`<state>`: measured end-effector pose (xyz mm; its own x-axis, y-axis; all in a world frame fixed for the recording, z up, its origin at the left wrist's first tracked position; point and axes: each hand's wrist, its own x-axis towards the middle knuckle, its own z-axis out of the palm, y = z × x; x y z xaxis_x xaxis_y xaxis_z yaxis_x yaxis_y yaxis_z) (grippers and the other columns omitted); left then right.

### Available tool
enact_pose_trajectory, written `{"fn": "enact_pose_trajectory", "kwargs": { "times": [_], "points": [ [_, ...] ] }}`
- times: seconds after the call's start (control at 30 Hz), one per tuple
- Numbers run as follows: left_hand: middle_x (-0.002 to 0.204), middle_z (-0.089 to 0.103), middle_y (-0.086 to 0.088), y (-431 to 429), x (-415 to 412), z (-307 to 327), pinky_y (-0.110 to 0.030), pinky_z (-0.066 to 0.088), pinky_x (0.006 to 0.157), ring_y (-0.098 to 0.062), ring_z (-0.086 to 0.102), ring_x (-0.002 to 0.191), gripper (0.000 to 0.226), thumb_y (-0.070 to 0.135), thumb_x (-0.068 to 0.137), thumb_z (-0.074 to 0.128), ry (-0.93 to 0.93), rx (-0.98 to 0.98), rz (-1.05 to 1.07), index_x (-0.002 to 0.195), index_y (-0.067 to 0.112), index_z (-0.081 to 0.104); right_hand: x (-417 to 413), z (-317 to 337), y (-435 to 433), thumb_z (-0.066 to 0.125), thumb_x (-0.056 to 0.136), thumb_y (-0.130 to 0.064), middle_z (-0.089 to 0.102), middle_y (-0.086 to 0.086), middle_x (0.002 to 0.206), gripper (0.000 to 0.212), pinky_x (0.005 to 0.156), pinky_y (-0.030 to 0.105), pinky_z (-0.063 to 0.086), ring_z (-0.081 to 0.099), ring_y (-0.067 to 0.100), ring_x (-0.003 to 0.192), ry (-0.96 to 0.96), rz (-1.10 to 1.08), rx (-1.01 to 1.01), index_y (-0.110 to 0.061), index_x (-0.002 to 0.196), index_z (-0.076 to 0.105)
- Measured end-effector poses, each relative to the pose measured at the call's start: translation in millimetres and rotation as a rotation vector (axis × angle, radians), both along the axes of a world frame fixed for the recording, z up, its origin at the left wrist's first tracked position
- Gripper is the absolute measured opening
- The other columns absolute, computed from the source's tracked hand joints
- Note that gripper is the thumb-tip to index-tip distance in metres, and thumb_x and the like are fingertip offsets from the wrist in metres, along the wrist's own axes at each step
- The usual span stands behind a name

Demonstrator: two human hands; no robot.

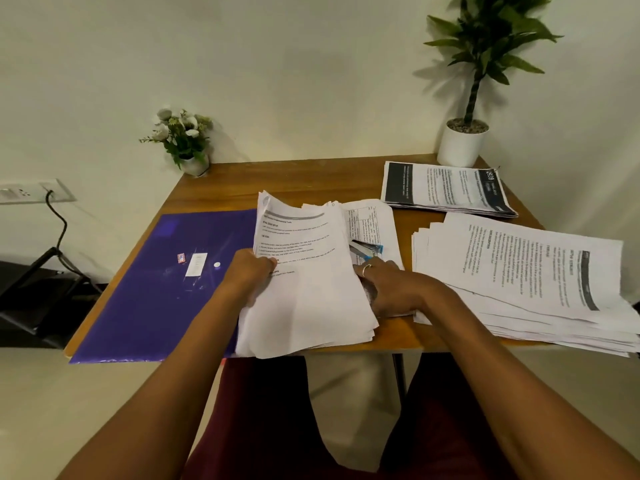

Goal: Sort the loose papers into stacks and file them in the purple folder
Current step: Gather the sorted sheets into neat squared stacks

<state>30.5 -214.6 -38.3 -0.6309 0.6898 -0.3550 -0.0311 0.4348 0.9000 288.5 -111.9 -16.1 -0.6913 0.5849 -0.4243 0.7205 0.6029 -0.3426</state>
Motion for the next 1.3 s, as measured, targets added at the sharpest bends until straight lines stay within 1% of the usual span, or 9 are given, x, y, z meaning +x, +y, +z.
{"fn": "enact_pose_trajectory", "kwargs": {
  "times": [0.1,0.27,0.5,0.7,0.83,0.9,1.0,1.13,1.3],
  "points": [
    [0.106,0.074,-0.008,3.2,1.9,2.2,-0.049,0.059,0.092,-0.031,0.072,0.095,0.016,0.012,0.093,0.068,0.019,-0.008,0.003,0.109,0.015,0.069,0.5,4.5,-2.9,0.078,0.084,-0.047,0.019,0.0,0.161,0.089,0.112,0.045,0.037,0.022,0.026,0.146,-0.091,0.057,0.05,-0.024,0.155,0.029],
    [0.107,0.072,-0.007,7.5,2.6,6.7,-0.039,0.058,0.085,-0.025,0.07,0.092,0.017,0.008,0.096,0.065,0.002,0.037,0.014,0.112,0.015,0.067,-1.7,9.1,-3.0,0.069,0.096,-0.031,0.041,0.004,0.149,0.043,0.091,0.027,0.04,0.04,0.024,0.13,0.063,0.078,0.165,-0.012,0.132,0.059],
    [0.11,0.072,-0.007,11.6,-7.1,14.1,-0.038,0.056,0.085,-0.028,0.069,0.099,0.026,0.009,0.097,0.065,0.013,0.1,0.02,0.123,0.009,0.066,-0.4,-17.4,4.3,0.065,0.096,-0.044,0.043,-0.003,0.156,0.066,0.099,0.034,0.048,0.047,0.025,0.137,0.171,0.057,0.169,-0.031,0.155,0.038],
    [0.101,0.072,0.002,18.8,-3.4,16.5,-0.028,0.055,0.07,-0.018,0.07,0.093,0.023,0.01,0.097,0.066,-0.023,0.137,-0.014,0.12,0.013,0.066,-13.4,-25.5,18.8,0.064,0.096,-0.045,0.063,0.001,0.138,0.046,0.105,0.041,0.049,0.059,0.025,0.126,0.458,-0.217,0.193,-0.023,0.137,0.061],
    [0.109,0.075,0.002,17.1,-0.2,19.8,-0.021,0.058,0.065,-0.016,0.074,0.092,0.028,0.008,0.098,0.065,-0.113,0.238,-0.056,0.125,0.012,0.064,-7.3,-17.7,29.3,0.059,0.102,-0.027,0.065,-0.004,0.135,0.029,0.1,0.037,0.052,0.058,0.02,0.129,0.82,-0.589,-0.082,-0.025,0.13,0.067],
    [0.109,0.077,0.0,16.8,4.4,26.6,-0.029,0.062,0.075,-0.02,0.075,0.099,0.029,0.011,0.097,0.066,-0.145,0.307,-0.118,0.127,0.01,0.065,-6.1,-3.3,31.3,0.063,0.1,-0.032,0.074,-0.007,0.118,0.024,0.091,0.033,0.058,0.069,0.017,0.112,1.042,-0.74,-0.438,-0.028,0.122,0.069],
    [0.118,0.074,-0.008,18.1,20.3,43.1,-0.05,0.055,0.097,-0.029,0.071,0.11,0.032,0.021,0.095,0.07,-0.175,0.429,-0.181,0.126,0.011,0.066,-11.8,17.0,36.3,0.076,0.087,-0.041,0.076,-0.007,0.113,0.04,0.099,0.044,0.055,0.072,0.018,0.106,1.154,-0.65,-0.611,-0.025,0.123,0.067],
    [0.112,0.077,-0.003,14.8,49.3,78.1,-0.047,0.057,0.092,-0.024,0.073,0.106,0.022,0.035,0.095,0.07,-0.018,0.613,-0.138,0.113,0.022,0.073,-19.3,52.3,39.4,0.095,0.064,-0.037,0.073,0.0,0.122,0.068,0.104,0.047,0.051,0.069,0.023,0.115,1.293,-0.598,-0.491,-0.02,0.124,0.068],
    [0.105,0.077,0.01,3.8,66.6,117.1,-0.028,0.059,0.082,-0.011,0.072,0.104,0.012,0.032,0.097,0.066,0.093,0.833,-0.008,0.108,0.029,0.069,-11.4,90.5,22.5,0.076,0.088,-0.036,0.07,-0.014,0.098,0.013,0.079,0.028,0.056,0.068,0.01,0.094,1.283,-0.569,-0.216,-0.033,0.095,0.065]
  ]
}}
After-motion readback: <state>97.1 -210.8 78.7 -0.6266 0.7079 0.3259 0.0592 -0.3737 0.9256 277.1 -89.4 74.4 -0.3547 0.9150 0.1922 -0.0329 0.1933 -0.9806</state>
